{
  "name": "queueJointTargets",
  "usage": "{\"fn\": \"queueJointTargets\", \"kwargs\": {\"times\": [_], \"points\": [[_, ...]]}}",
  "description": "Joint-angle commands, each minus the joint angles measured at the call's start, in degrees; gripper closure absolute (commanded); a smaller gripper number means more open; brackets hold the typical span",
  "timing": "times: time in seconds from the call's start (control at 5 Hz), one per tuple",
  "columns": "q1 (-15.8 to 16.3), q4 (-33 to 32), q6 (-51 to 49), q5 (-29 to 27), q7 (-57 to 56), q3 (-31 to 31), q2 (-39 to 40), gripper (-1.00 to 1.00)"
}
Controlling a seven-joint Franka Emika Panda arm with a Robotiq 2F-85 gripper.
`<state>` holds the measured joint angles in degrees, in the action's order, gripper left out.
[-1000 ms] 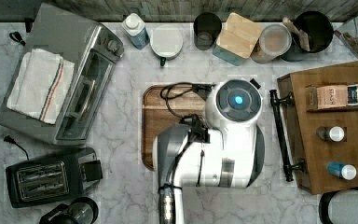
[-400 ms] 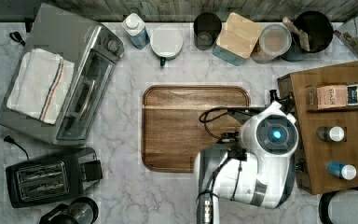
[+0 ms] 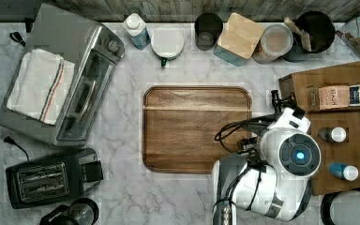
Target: Open the drawer.
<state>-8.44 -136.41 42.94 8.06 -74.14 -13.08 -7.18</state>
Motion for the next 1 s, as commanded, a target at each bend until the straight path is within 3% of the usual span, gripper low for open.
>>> {"fn": "queueJointTargets", "kwargs": {"times": [0.2, 0.4, 1.0], "points": [[1.16, 1.94, 8.38, -3.52, -9.68, -5.15, 3.78, -1.0], [-0.09, 2.81, 9.47, -4.99, -13.04, -5.44, 5.52, -1.0], [-1.35, 0.55, 14.04, -4.29, -8.26, -7.67, 6.39, -1.0]]}}
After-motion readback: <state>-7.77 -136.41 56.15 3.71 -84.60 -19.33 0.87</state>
